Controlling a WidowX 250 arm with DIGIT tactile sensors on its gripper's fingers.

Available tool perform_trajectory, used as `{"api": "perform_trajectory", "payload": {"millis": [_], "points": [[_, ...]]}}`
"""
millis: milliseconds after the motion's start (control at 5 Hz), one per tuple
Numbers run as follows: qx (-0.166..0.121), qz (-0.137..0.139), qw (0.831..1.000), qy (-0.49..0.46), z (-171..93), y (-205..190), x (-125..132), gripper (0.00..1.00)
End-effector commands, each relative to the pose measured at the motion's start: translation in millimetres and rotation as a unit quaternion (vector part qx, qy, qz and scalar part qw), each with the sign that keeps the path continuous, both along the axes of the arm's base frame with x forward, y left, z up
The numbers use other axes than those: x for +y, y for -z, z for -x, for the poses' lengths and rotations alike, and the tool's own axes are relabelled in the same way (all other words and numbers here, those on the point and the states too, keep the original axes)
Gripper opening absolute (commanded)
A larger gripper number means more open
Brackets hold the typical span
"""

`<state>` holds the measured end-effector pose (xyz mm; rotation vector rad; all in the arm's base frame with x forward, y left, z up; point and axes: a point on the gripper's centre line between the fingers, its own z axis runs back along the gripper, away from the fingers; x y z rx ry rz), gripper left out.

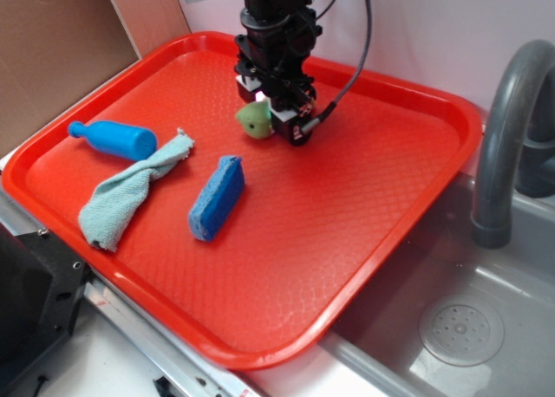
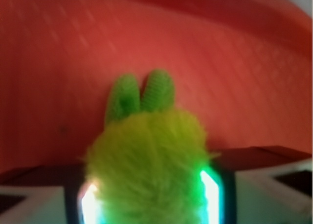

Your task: Grab the green animal.

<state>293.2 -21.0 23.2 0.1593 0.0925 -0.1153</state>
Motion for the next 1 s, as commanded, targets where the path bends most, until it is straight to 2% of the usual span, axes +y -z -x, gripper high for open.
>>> {"api": "perform_trajectory", "payload": {"millis": [0, 200, 400, 600, 800], "points": [[-0.05, 0.037, 0.998, -0.019, 29.9, -102.1, 2.0, 0.0], [-0.063, 0.061, 0.996, -0.035, 60.9, -143.0, 1.1, 0.0], [-0.055, 0.088, 0.994, -0.022, 86.7, -158.3, 5.7, 0.0], [-0.068, 0.075, 0.994, -0.028, 104.4, -161.7, 7.3, 0.0], [-0.034, 0.093, 0.994, 0.053, 102.3, -151.3, -1.9, 0.0]]}}
